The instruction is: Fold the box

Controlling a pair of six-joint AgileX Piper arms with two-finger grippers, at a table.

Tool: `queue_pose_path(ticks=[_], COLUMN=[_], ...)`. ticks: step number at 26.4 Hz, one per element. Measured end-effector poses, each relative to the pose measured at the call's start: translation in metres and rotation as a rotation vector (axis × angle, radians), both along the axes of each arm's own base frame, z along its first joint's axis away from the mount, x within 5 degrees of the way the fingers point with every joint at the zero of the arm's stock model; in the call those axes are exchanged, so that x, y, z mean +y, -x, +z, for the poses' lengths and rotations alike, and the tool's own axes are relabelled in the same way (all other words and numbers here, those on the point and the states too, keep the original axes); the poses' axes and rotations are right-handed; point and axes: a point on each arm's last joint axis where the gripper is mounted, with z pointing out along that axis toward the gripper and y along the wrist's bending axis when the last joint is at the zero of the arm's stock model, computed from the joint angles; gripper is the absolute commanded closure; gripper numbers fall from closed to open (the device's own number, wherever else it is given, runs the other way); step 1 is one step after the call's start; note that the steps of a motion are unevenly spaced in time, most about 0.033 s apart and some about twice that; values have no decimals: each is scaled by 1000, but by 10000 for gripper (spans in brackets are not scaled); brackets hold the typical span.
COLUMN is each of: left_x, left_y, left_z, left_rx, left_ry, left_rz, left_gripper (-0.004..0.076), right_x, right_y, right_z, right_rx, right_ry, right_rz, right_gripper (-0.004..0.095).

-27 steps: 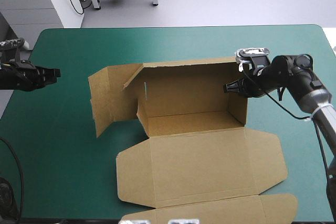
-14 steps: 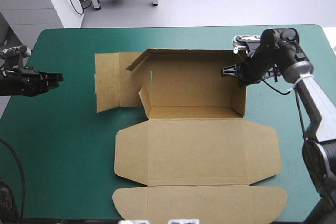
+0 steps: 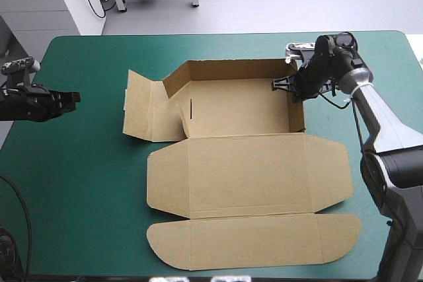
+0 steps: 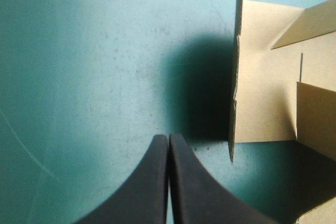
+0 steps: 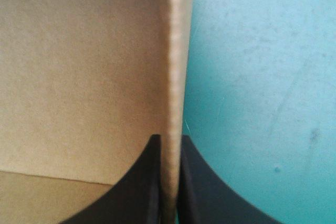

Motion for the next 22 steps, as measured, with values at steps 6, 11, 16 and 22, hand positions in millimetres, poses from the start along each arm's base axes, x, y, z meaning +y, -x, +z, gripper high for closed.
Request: queue_pose_path(ticks=[6,11,16,22], left_x=[0,0,0,-1], left_y=[0,0,0,0], left_z=[0,0,0,0], left_rx=[1,0,0,0], left_ry=[-1,-2,-2,5], left_rz=[-3,-3,-3,-4], left_gripper=[732,732,732,732], right_x=[2,1,3,4], right_y=[-10,-15,-5,16], right_z=[-13,14,33,23], right_rx=[27,-33,-54,36], right_ry=[-4,-9,-64,-115], right_rz=[-13,-56,-101,-134], right_gripper=[209,193,193,193])
